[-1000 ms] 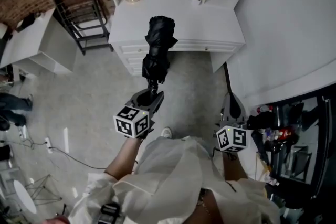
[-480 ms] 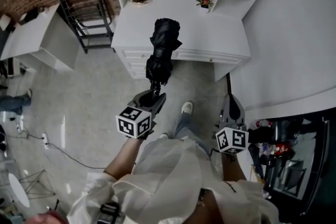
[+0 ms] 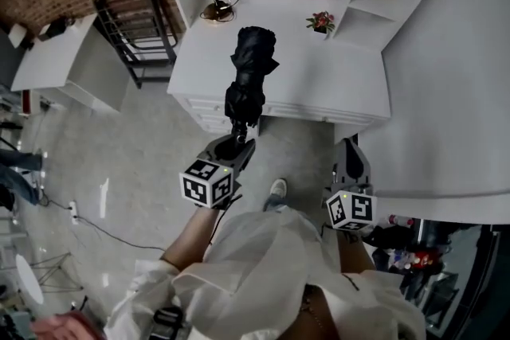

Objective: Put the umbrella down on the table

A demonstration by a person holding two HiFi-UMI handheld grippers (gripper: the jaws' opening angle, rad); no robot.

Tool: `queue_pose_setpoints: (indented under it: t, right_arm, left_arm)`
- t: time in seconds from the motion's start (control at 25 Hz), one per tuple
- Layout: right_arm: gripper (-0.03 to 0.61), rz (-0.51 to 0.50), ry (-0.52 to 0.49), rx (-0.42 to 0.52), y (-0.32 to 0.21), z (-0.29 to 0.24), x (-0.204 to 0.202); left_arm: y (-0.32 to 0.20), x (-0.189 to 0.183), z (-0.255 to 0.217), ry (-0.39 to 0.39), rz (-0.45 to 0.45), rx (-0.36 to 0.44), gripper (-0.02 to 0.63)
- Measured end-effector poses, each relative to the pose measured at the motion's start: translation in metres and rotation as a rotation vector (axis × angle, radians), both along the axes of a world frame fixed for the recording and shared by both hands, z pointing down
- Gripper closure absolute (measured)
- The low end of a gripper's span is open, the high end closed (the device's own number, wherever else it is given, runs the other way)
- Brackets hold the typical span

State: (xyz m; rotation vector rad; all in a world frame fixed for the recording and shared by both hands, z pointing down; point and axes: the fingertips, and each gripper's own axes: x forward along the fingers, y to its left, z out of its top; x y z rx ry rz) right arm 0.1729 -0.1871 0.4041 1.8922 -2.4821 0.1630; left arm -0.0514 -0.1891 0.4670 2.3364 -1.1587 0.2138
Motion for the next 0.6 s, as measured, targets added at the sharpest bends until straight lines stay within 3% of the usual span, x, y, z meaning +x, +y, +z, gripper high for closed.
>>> queue_pose_setpoints:
  t: [0.6]
  right_arm:
    - [0.56,-0.117,-0.043,-0.042,-0.142,0.029,0.062]
  left_arm:
    - [-0.121,0.064,0.013,-0.03,-0.114,-0.043,0.479]
